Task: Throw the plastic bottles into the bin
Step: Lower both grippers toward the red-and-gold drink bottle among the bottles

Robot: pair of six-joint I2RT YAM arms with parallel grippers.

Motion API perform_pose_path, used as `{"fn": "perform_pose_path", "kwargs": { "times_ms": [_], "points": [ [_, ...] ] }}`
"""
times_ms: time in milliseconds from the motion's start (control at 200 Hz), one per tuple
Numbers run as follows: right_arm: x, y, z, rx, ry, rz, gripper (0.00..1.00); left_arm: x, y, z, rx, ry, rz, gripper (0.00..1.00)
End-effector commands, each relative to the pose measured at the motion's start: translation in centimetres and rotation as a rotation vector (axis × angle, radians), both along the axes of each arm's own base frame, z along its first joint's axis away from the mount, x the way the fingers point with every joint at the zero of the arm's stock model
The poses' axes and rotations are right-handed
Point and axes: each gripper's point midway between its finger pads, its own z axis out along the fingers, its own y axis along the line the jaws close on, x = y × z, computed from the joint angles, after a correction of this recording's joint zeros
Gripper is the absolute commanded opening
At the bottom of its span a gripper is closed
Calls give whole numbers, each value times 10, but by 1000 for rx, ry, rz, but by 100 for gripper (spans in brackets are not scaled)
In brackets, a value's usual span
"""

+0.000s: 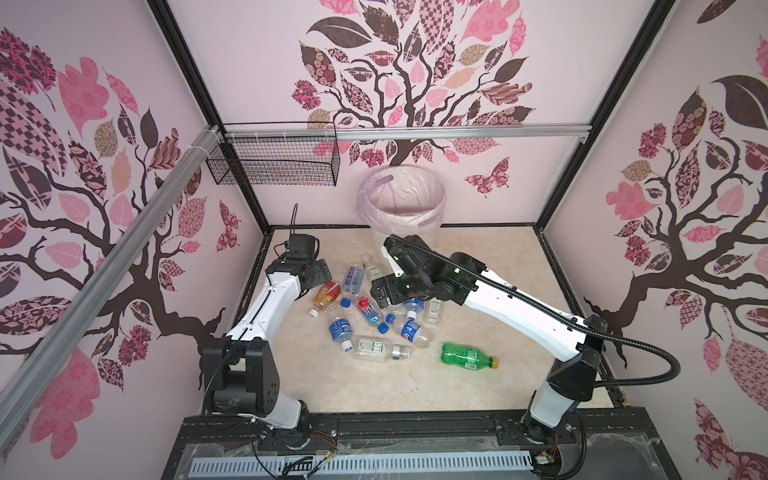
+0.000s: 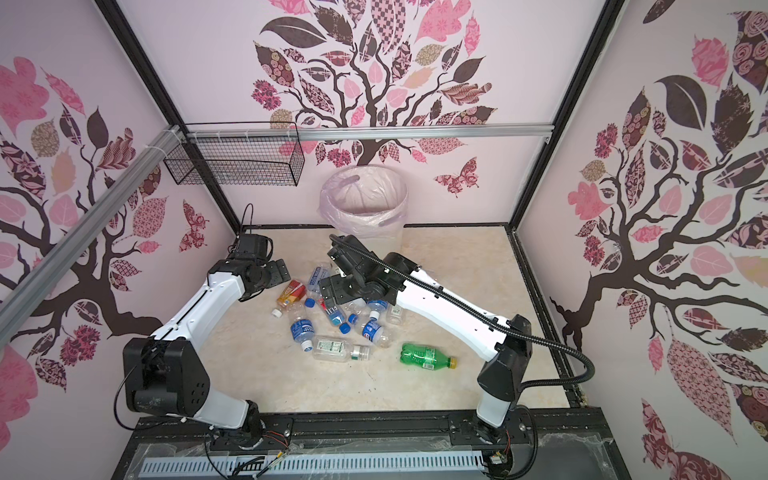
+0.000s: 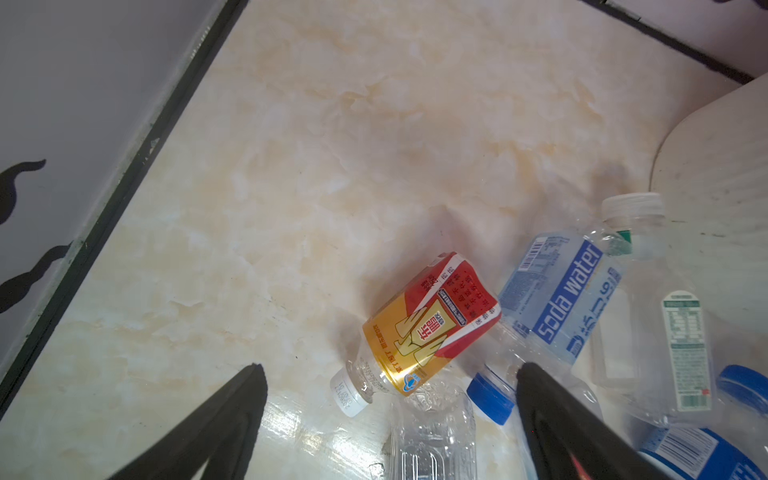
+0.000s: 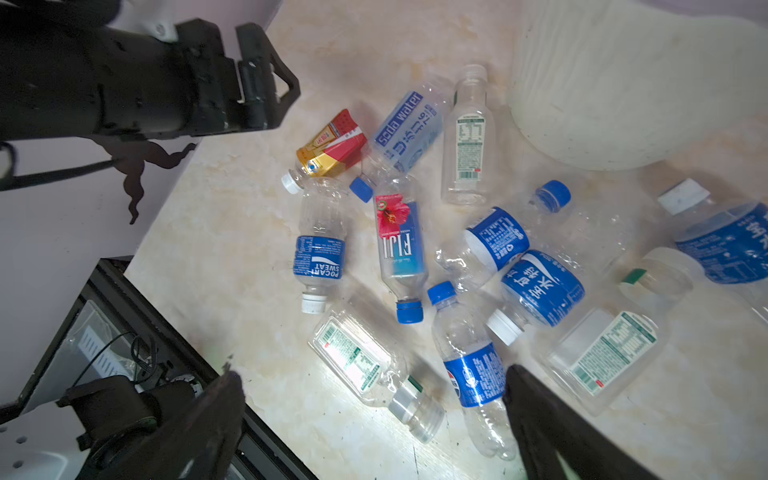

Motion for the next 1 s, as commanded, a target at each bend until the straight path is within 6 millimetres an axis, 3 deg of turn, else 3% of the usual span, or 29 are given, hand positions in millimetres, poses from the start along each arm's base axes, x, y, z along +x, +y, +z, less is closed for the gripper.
{"fn": "perform_pose_path", "kwargs": {
  "times_ms": [0, 135, 295, 745, 995],
  "points": [
    [7, 13, 0, 23, 24, -21, 99, 2, -5, -20, -41, 32, -44, 97],
    [7, 21, -5, 59, 54, -28, 100, 2, -16, -44, -87, 75, -86, 97],
    [4, 23, -15, 63, 74, -19, 100, 1, -22, -60, -106, 118, -130, 97],
    [8, 34, -20, 10, 62, 59, 99, 0, -24, -85, -93, 191, -183, 88],
    [8, 32, -23, 21, 58, 37, 99, 9, -23, -93, -85, 218, -177, 82]
  ]
}}
